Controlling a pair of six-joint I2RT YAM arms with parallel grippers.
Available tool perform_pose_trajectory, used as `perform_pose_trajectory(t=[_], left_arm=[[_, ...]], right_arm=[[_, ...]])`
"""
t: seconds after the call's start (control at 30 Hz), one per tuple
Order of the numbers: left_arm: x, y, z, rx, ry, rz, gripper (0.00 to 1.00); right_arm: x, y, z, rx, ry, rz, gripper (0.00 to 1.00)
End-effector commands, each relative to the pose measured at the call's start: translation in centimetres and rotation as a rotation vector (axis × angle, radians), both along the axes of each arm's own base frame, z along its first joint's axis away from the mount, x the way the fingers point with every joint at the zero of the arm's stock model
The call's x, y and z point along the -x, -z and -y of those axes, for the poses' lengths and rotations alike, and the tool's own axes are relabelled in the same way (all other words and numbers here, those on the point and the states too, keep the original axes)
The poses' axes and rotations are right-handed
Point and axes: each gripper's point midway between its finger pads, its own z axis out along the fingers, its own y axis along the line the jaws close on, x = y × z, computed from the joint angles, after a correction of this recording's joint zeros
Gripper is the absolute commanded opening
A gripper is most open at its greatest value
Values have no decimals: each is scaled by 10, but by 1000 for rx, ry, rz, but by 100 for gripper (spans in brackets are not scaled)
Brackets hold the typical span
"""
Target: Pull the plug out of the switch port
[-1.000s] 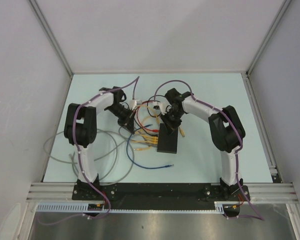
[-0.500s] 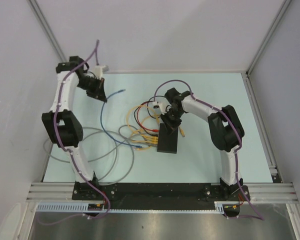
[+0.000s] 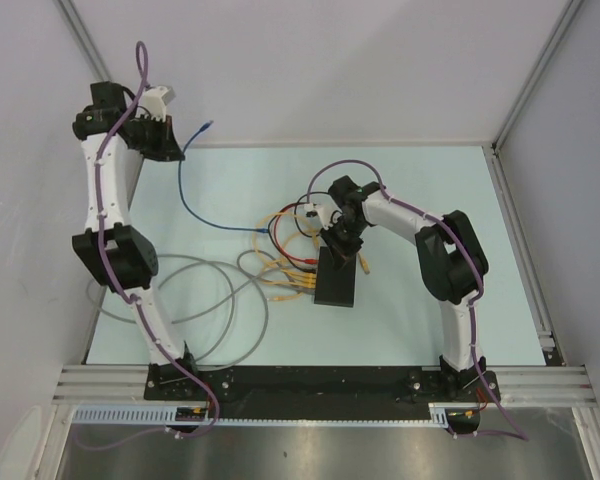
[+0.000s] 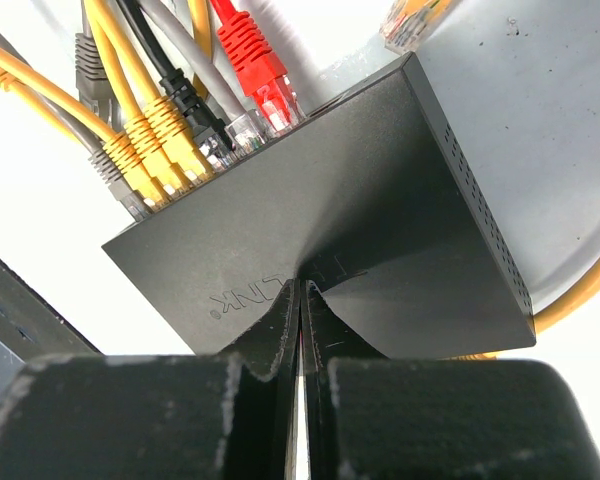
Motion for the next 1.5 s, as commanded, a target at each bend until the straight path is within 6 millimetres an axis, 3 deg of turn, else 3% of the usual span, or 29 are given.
perform_pose_trajectory(t=[0.0, 0.07, 0.1, 0.13, 0.17, 0.2, 0.27, 0.4, 0.5, 0.57, 0.63, 0.67, 0.7, 0.73, 0.77, 0.83, 0.87, 0.9, 0.97, 1.07, 1.3, 1.47], left_arm=[[-23, -13, -30, -171, -195, 85, 0], [-25, 0, -49, -231, -301, 38, 6], [-23, 9, -50, -234, -334, 10, 25], [-30, 6, -55, -242, -360, 50, 32], [-27, -2, -60, -266, -391, 77, 33], [-23, 16, -61, -276, -404, 43, 35], [-25, 15, -67, -303, -443, 77, 39], [-21, 24, -59, -274, -442, 29, 59], [-16, 15, -34, -213, -340, 52, 60], [-7, 2, 11, -77, -146, 85, 60], [12, 4, 57, -42, 46, 99, 62], [19, 12, 70, -55, 101, 89, 63], [36, 36, 100, -95, 230, 58, 63], [43, 46, 108, -132, 270, 54, 63], [60, 77, 125, -158, 324, -4, 64], [60, 95, 131, -221, 351, 42, 64], [72, 120, 139, -243, 390, 7, 64], [73, 129, 142, -262, 403, 9, 64], [78, 159, 142, -317, 408, -46, 63], [75, 183, 137, -351, 390, -86, 63], [68, 219, 135, -369, 380, -137, 60], [67, 238, 124, -438, 387, -187, 46]], right_arm=[[-6, 29, 16, 122, -27, 37, 2], [-6, 29, 18, 128, -27, 40, 2], [-6, 29, 18, 129, -28, 42, 2], [-6, 28, 19, 130, -28, 44, 2], [-6, 28, 18, 128, -27, 42, 2], [-6, 28, 18, 128, -27, 44, 2], [-6, 29, 18, 128, -27, 40, 2], [-6, 29, 18, 128, -26, 36, 2], [-5, 29, 17, 126, -25, 32, 2], [-5, 29, 17, 124, -25, 28, 2], [-5, 30, 17, 123, -23, 26, 2], [-5, 29, 17, 121, -22, 27, 2], [-5, 30, 17, 123, -24, 25, 2], [-6, 30, 17, 122, -22, 26, 2], [-7, 29, 17, 120, -19, 26, 2], [-8, 28, 17, 119, -18, 27, 3], [-8, 27, 18, 121, -16, 28, 3], [-9, 26, 20, 118, -11, 31, 3], [-9, 25, 21, 119, -9, 30, 4], [-9, 24, 26, 126, -4, 28, 4], [-8, 26, 29, 135, 1, 25, 4], [-11, 26, 31, 142, 6, 34, 4]])
